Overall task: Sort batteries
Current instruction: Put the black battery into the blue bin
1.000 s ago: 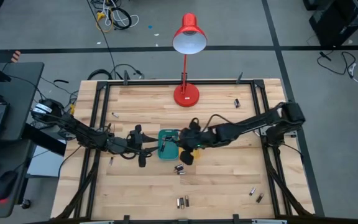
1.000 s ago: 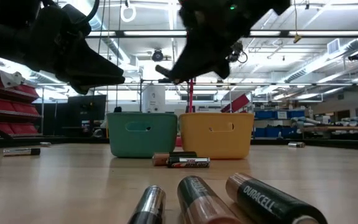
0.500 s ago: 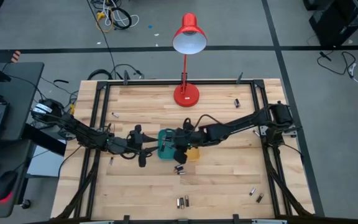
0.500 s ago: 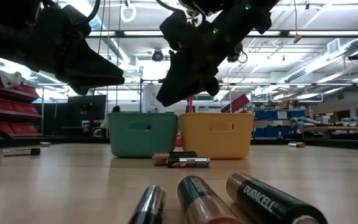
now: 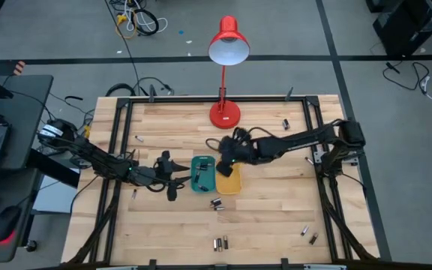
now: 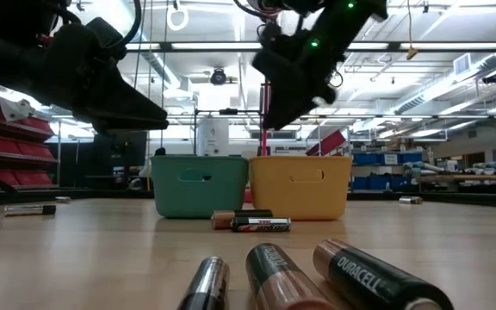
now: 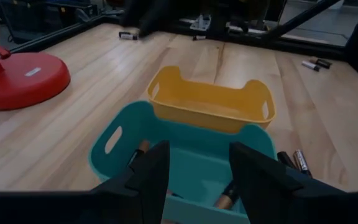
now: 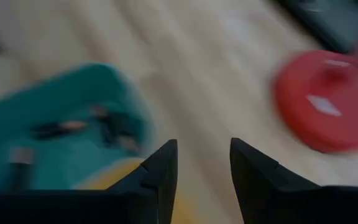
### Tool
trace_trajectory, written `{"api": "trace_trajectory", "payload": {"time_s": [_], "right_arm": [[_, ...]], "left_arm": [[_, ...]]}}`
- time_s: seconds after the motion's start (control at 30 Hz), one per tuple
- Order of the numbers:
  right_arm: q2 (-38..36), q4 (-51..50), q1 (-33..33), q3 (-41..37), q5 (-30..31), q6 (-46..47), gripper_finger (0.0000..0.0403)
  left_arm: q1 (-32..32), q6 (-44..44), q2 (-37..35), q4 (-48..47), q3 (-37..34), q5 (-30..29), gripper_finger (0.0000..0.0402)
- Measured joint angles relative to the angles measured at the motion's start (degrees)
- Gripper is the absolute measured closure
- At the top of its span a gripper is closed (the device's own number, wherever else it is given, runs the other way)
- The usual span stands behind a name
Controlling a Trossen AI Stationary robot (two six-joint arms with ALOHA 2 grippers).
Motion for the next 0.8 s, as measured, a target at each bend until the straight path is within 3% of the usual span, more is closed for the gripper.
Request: {"api": "trace_trajectory", "payload": {"time_s": [0.23, 0.4, 0.8], "right_arm": [[-6.77, -18.43, -4.71, 0.00, 10.19, 10.16, 0.0283], [-8.86, -28.29, -7.69, -0.05, 12.99, 14.54, 0.0294], [-14.56, -31.08, -17.24, -14.07, 12.99, 21.21, 0.0321]], "left_arm": [[0.00, -2.43, 0.02, -3.06, 0.00, -0.02, 0.0220], [-0.09, -3.73, 0.04, -3.49, 0.00, -0.20, 0.0220], [-0.09, -5.11, 0.07, -5.00, 0.00, -0.25, 0.0220]]}}
